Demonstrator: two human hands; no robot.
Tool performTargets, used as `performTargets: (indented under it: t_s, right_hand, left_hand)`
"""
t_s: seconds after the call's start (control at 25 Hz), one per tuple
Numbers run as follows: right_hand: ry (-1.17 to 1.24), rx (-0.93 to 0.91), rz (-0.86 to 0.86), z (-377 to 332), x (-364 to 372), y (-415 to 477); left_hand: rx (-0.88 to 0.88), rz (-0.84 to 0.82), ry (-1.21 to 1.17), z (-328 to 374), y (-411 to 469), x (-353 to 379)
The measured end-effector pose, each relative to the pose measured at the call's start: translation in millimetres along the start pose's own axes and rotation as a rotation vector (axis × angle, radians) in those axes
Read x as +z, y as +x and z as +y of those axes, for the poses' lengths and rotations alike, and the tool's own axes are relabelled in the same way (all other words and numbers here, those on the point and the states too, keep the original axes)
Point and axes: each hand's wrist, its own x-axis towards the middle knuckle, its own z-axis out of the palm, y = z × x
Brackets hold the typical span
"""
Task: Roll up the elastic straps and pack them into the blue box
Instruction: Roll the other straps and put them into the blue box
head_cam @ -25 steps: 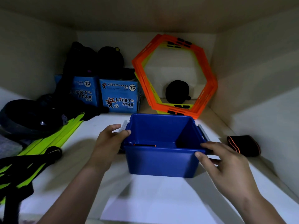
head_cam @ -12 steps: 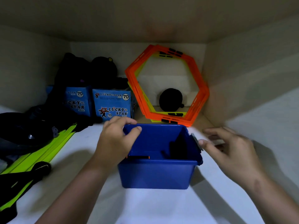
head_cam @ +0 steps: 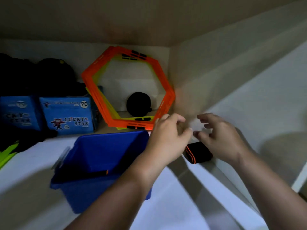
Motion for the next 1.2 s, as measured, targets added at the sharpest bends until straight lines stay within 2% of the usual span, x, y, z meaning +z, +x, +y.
performTargets:
  t_s: [0.12,0.28,0.52,0.6,0.8,1.0,1.12,1.2]
  right_hand:
    - [-0.130,0.074,-0.117,32,5,0]
    - [-0.181,0.146,-0.267,62,28,-7]
    - [-0.203,0.209,-0.310,88,59,-13]
    - [-0.211,0.216,-0.310,91,65,-12]
    - [-0.204,0.215,-0.328,94,78,-21]
    - [-0.192,0.216,-0.279,93,74,-23]
    - [-0.219,0.230,-0.292,85,66,-17]
    - [-0.201,0.209,-0.223,77,52,-7]
  left_hand:
    - [-0.018,-0.072,-0.011,9,13,53]
    - [-0.158,-0.178,0.044,-5,23,111]
    - [-0.377,-0.327,0.204,-28,25,146]
    - [-0.440,-0.352,0.186,-30,29,152]
    - [-0.579,-0.288,0.032,-30,36,161]
    - [-0.648,-0.242,-0.094,-30,32,162]
    - [-0.659,-0.145,-0.228,-24,35,160]
    - [-0.627,-0.051,-0.293,-17,40,155]
